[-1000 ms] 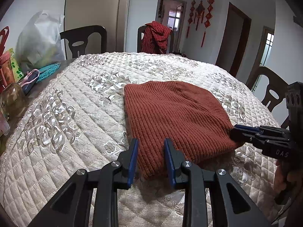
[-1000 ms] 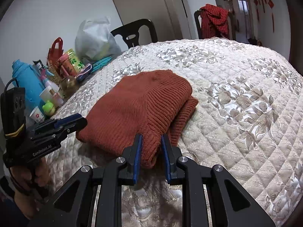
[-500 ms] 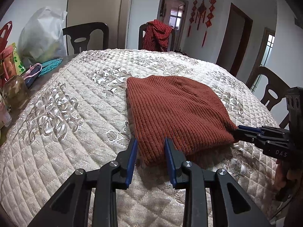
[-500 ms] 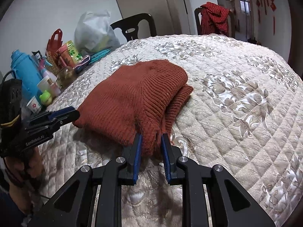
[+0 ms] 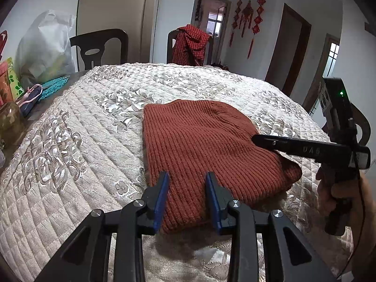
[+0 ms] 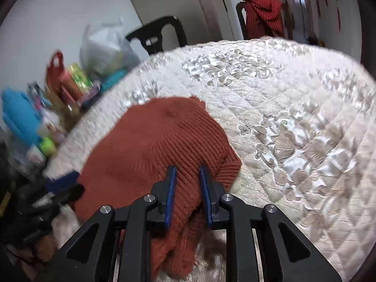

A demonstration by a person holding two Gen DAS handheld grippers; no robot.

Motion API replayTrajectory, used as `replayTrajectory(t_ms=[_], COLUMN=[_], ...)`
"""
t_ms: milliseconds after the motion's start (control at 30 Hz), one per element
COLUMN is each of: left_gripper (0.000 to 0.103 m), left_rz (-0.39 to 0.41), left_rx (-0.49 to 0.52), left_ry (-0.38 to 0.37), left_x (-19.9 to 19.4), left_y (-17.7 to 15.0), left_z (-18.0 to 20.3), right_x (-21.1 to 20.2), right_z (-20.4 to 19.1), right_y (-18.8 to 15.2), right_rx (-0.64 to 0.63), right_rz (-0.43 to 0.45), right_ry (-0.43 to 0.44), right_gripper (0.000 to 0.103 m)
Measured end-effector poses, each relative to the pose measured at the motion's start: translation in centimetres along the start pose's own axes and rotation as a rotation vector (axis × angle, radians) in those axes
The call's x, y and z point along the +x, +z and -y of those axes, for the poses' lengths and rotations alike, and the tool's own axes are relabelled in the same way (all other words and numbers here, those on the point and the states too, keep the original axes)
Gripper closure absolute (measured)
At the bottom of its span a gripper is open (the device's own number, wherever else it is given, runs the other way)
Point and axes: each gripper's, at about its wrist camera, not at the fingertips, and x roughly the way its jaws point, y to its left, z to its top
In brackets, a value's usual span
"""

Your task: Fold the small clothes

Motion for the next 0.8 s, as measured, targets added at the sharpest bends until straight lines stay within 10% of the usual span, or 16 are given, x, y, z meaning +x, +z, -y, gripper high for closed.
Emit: replayTrajectory(t_ms=[800], left_gripper=[0.060], left_rz=[-0.042], left_rx=[0.016], left_ry=[0.046], left_x=[-1.9], left_y=[-2.9], left_z=[0.1], right_x=[-5.8], right_z=[-4.2], right_y=[-6.1], right_rx=[-0.160], right_rz=[0.022], right_ry=[-0.079], right_gripper=[0.082])
